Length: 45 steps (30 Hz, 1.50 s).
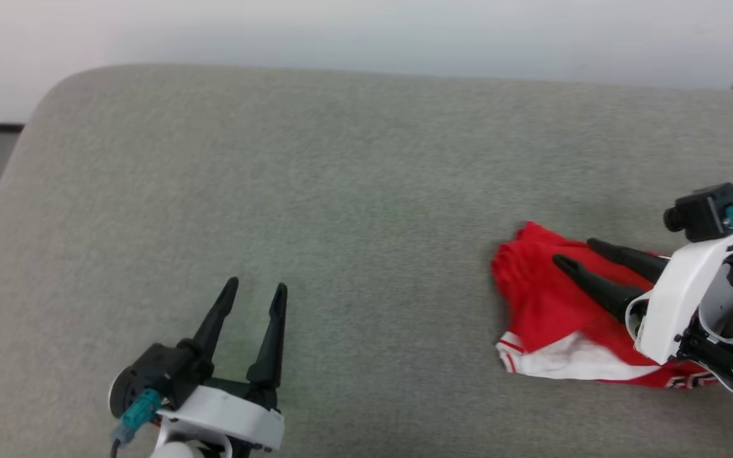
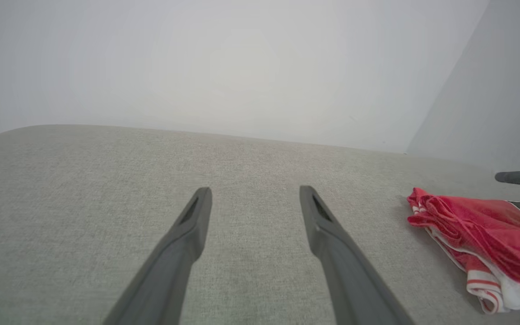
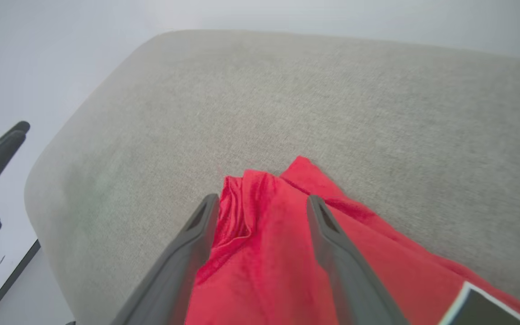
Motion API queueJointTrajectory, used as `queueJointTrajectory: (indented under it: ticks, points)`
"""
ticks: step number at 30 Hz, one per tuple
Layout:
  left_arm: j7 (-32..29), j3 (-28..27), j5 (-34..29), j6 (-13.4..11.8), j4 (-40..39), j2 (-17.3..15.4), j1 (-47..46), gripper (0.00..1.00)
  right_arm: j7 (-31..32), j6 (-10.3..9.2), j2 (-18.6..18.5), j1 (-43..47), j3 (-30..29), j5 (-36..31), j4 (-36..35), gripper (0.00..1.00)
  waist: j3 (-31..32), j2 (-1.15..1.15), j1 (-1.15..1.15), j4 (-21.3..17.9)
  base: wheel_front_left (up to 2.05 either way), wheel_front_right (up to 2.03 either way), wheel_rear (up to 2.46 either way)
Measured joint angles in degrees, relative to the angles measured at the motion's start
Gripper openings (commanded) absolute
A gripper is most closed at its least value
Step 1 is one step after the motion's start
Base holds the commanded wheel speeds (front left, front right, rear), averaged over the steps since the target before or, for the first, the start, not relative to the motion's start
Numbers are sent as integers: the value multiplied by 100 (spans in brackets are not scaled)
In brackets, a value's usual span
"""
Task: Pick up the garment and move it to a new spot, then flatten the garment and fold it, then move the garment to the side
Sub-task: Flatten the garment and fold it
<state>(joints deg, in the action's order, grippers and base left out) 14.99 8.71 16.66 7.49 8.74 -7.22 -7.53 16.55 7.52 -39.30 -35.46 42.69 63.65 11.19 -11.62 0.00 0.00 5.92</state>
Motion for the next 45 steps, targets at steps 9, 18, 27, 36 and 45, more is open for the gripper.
queueJointTrajectory:
  ticks: [9,18,27,36,45]
  points:
    - [0,-70,167,0,366,-85,79,100,-1644,1,31,128,66,30,527,100,288,0,0,-512,0,0,0]
    - [0,-199,325,0,667,-191,228,100,-3118,1,455,274,-129,-706,2105,100,675,0,0,-865,0,0,0]
    - [0,-446,325,0,449,-244,590,100,-3152,1,1003,1304,-1863,-2040,1555,100,1036,0,0,-1038,0,0,0]
    - [0,-638,212,0,-94,-199,1089,100,-3153,1,1411,2691,-2953,-2808,268,100,1173,0,0,-914,0,0,0]
    - [0,-942,87,0,-548,-40,1651,100,-3153,1,1627,3424,-3370,-3074,-407,100,1229,0,0,-814,0,0,0]
